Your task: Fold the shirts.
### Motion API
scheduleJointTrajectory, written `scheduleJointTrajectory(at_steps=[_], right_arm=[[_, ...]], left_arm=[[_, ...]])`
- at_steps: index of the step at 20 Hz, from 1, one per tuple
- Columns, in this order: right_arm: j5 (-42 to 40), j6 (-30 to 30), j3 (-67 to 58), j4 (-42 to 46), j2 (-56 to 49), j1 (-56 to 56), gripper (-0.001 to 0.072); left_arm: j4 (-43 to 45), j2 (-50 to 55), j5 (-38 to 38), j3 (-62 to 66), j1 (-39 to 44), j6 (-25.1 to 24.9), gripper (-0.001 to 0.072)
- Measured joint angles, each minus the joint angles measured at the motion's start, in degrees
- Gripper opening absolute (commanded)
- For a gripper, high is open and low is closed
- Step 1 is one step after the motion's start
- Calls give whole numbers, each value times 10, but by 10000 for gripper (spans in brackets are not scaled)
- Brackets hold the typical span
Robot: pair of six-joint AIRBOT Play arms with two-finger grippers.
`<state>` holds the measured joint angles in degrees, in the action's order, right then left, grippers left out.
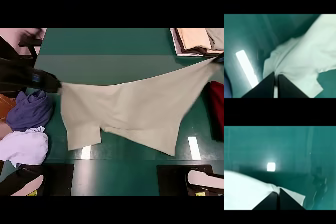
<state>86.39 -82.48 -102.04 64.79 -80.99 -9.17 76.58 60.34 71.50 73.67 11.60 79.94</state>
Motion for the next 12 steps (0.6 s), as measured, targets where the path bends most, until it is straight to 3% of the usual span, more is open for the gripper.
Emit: scheduleJointTrajectory(at_steps=[1, 2, 3, 4, 8, 12], right_arm=[[-18, -2, 7, 0, -26, 10, 18], [-37, -3, 9, 0, -49, 20, 74], [-53, -4, 5, -1, -70, 27, 287], [-63, -4, -3, -1, -88, 34, 366], [-62, -5, -60, -5, -133, 43, 366], [-12, 6, -50, -7, -110, 29, 366]], left_arm=[[7, 27, -38, -22, 0, -3, 30], [17, 54, -78, -36, 0, -3, 115], [28, 79, -113, -42, -1, -2, 406], [38, 104, -143, -40, -3, 7, 532], [57, 156, -192, 2, -41, 38, 531], [5, 170, -134, 25, -117, 37, 531]])
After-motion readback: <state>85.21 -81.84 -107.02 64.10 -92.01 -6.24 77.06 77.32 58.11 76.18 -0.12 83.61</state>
